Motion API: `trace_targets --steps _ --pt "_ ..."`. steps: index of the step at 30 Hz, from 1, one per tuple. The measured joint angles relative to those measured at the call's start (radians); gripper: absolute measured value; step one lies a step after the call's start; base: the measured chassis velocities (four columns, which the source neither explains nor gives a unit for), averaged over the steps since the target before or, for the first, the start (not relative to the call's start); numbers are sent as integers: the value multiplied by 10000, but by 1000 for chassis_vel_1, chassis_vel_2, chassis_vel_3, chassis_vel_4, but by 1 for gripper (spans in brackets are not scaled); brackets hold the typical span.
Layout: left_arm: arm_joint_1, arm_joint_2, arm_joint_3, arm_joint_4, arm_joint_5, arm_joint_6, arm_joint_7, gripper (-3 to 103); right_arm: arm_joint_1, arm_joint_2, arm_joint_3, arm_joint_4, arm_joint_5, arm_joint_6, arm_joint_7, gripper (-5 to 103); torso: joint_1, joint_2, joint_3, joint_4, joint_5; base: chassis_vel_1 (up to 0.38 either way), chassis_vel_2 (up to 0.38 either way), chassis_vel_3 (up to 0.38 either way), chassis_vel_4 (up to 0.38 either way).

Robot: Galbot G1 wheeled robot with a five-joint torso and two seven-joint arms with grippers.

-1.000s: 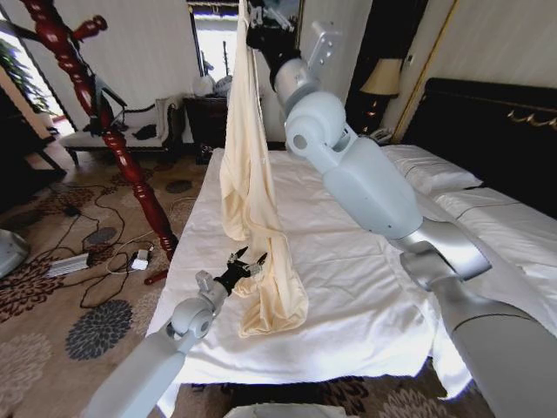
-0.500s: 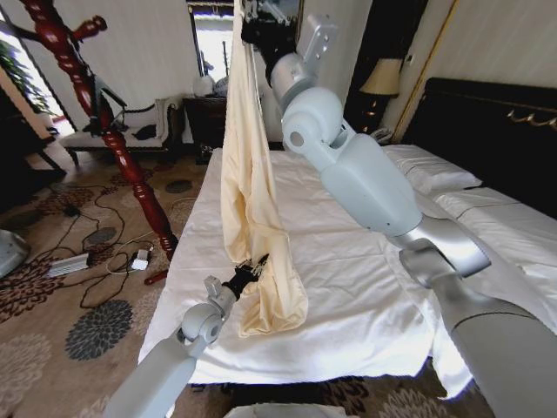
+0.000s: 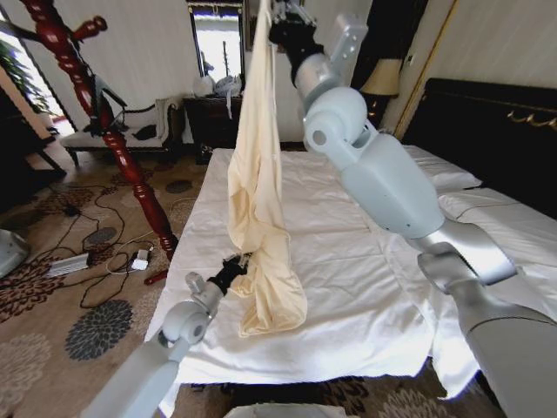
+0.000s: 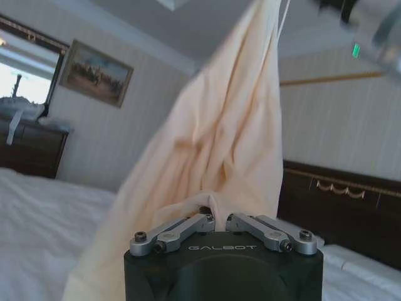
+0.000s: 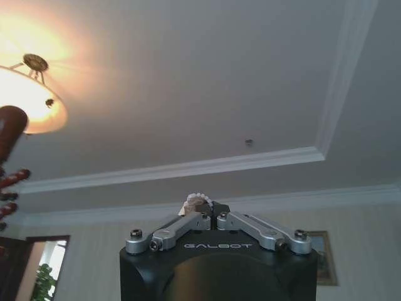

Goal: Pick up the clothes from the bed and hang them on the clothes hanger.

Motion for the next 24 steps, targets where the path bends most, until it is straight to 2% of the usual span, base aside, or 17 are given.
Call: trace_targets --steps 1,2,3,5,6,8,10,12,14,17,19,20,24 --pt "-27 333 -383 -420 -523 43 -61 0 -172 -263 104 0 -55 -48 -34 0 0 0 0 0 2 0 0 0 0" --pt "-95 708 -937 -877 -1199 115 -163 0 -375 -555 256 3 -123 -80 -79 0 -1 1 0 -10 4 0 0 0 0" --pt "-95 708 -937 -877 -1199 115 -163 0 -375 -555 256 3 -123 -80 -79 0 -1 1 0 -10 4 0 0 0 0" --pt "-249 1204 -1868 -1424 -2318 274 -309 0 -642 -836 471 67 -177 -83 -147 0 -1 0 0 -9 2 0 0 0 0" --pt "-249 1204 -1868 -1424 -2318 274 -309 0 -642 -836 471 67 -177 -83 -147 0 -1 0 0 -9 2 0 0 0 0" --pt "-947 1785 -2995 -1752 -3617 453 -575 0 -980 -1122 755 464 -87 -67 -193 0 0 1 0 -2 -2 0 0 0 0" --pt "-1585 2034 -3493 -1585 -4325 536 -847 0 -1159 -1253 914 839 91 -3 -195 0 -1 1 0 -1 -5 0 0 0 0" --pt "-1791 2098 -3640 -1436 -4481 552 -944 0 -1223 -1309 971 981 172 14 -190 0 -1 1 0 -1 -4 0 0 0 0" --pt "-2191 2207 -3927 -776 -4600 582 -1104 0 -1494 -1514 1161 1464 447 51 -180 0 -1 1 0 -4 -1 0 0 0 0" --pt "-2291 2186 -3950 43 -4352 618 -1270 0 -1800 -1736 1331 1849 740 137 -197 0 -1 1 0 -4 -3 0 0 0 0" --pt "-2068 1980 -3635 995 -3968 744 -1719 0 -2180 -2017 1560 2268 1029 424 -465 0 0 1 0 -4 -3 0 0 0 0" --pt "-2068 1980 -3635 995 -3968 744 -1719 0 -2180 -2017 1560 2268 1029 424 -465 0 0 1 0 -4 -3 0 0 0 0" --pt "-1277 988 -2561 1747 -3653 799 -2033 0 -2836 -2377 1762 2888 1158 993 -976 0 -1 1 0 -2 -1 0 0 0 0"
